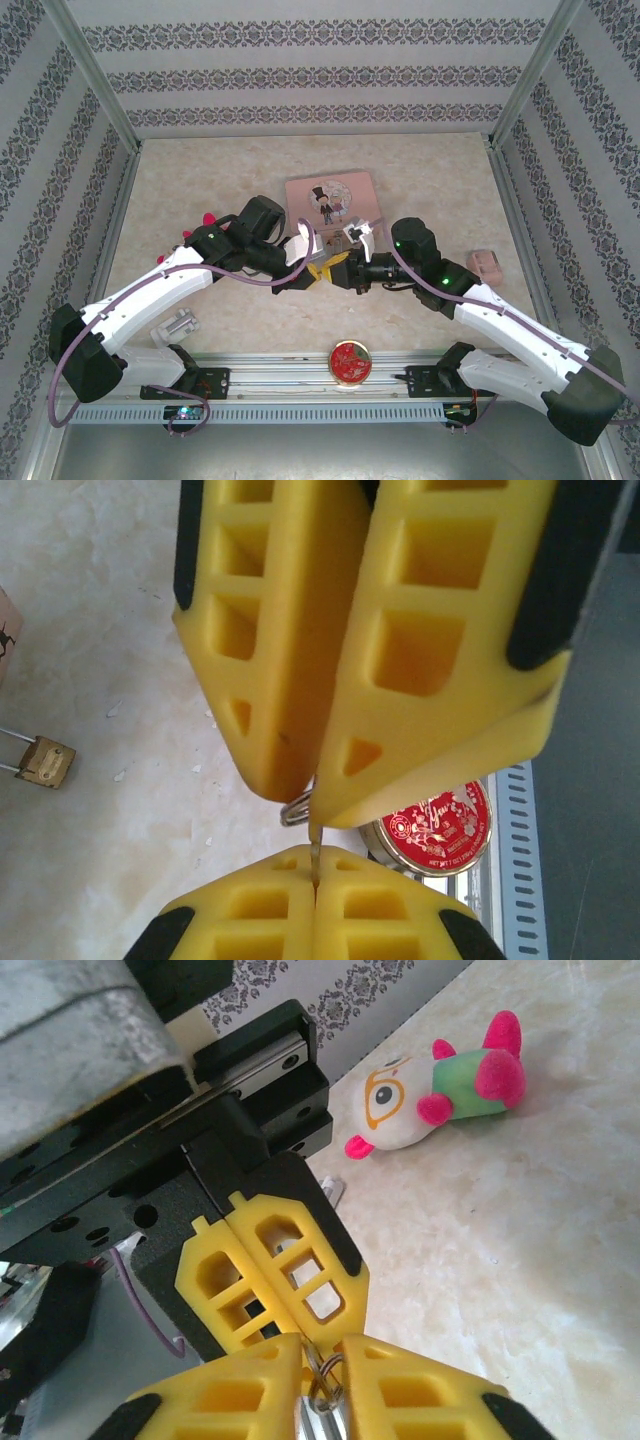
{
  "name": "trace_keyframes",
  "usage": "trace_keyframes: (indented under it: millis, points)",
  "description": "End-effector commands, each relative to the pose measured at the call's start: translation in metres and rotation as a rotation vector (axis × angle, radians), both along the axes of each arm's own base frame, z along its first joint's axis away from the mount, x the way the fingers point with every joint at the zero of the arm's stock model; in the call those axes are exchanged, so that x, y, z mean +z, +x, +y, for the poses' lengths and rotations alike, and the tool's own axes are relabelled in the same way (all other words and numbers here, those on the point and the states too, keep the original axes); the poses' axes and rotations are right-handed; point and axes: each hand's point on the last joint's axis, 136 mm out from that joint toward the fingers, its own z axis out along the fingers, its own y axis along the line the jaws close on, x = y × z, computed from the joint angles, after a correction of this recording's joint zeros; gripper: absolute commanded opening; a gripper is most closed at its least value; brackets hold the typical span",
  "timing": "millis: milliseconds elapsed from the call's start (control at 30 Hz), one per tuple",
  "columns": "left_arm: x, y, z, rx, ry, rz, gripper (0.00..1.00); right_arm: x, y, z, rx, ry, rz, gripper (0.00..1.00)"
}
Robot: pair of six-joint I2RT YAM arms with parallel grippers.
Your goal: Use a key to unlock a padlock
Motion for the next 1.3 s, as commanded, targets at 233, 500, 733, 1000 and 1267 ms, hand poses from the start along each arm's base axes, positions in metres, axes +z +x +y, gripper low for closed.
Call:
trace_keyframes:
  millis: [233, 500, 733, 1000, 1267]
  points:
    - [0.006, -0.002, 0.000, 0.002, -0.021, 0.005, 0.00, 0.008, 0.003, 0.000, 0.015, 0.028, -0.011, 0.00]
    - [0.026, 0.016, 0.004, 0.126, -0.113, -0.025, 0.41, 0.003, 0.020, -0.011, -0.096, 0.032, -0.010, 0.00]
    - [0.062, 0.043, 0.008, 0.338, -0.378, -0.056, 0.62, 0.003, 0.047, -0.036, -0.328, 0.147, 0.006, 0.00]
    - [0.061, 0.066, -0.001, 0.452, -0.553, 0.075, 0.66, 0.016, 0.061, -0.056, -0.478, 0.361, 0.044, 0.00]
    - [0.065, 0.085, -0.003, 0.479, -0.713, 0.258, 0.63, 0.031, 0.061, -0.049, -0.439, 0.451, 0.089, 0.00]
